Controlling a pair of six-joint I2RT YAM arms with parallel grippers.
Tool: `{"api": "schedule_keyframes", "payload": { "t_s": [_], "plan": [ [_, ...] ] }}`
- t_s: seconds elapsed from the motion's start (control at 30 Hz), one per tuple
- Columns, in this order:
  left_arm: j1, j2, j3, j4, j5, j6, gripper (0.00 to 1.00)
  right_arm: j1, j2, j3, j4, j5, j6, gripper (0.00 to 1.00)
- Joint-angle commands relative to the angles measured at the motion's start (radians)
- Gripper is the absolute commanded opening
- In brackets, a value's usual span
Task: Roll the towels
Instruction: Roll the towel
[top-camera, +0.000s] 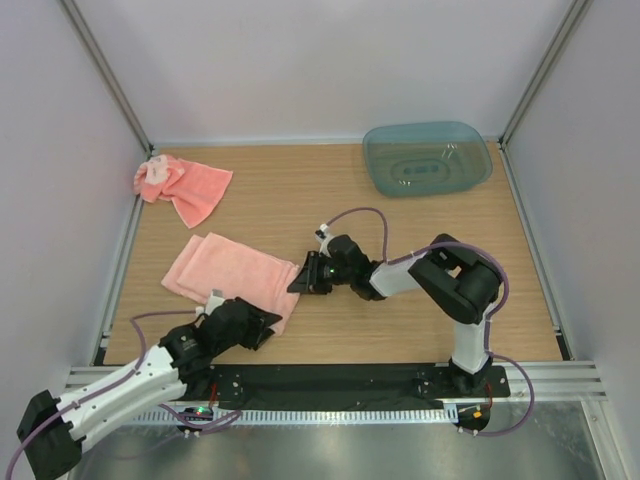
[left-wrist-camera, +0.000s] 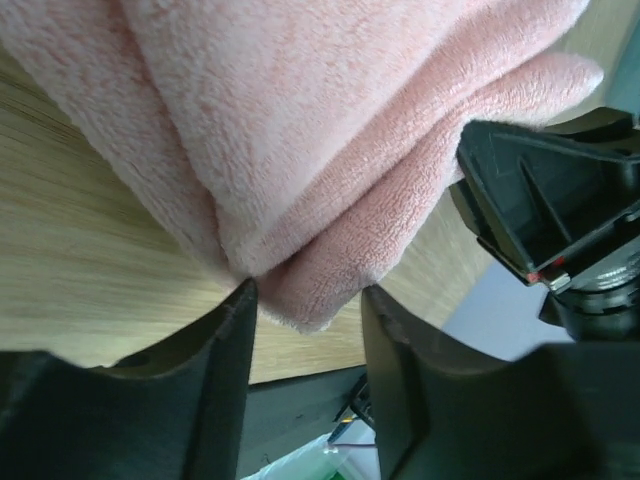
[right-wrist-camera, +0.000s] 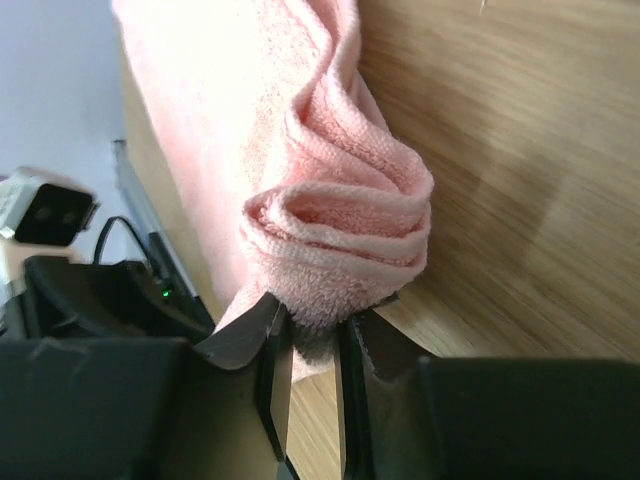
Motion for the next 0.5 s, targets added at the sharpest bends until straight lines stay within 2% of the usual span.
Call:
{"api": "schedule_keyframes", "payload": {
  "t_s": [0.0, 0.07, 0.2, 0.3, 0.47],
  "plan": [
    [0.004, 0.064, 0.106, -0.101, -0.019, 0.164, 0.49, 0.005, -0.095, 0.15, -0.442, 0.131, -0.172, 0.12],
    [0.004, 0.123, 0.181, -0.127, -0.021, 0.233, 0.52, 0.005, -0.092, 0.23, -0.542, 0.155, -0.222, 0.12],
    [-0.002, 0.342, 0.334, -0.193, -0.062, 0.473, 0.52, 0.006, -0.065, 0.354, -0.809, 0.177, -0.285, 0.1],
    [-0.074, 0.467, 0.463, -0.209, -0.177, 0.598, 0.51, 0.005, -0.052, 0.423, -0.943, 0.221, -0.325, 0.1],
    [-0.261, 0.64, 0.646, -0.223, -0.341, 0.721, 0.52, 0.005, -0.04, 0.527, -1.117, 0.26, -0.368, 0.1]
  ]
}}
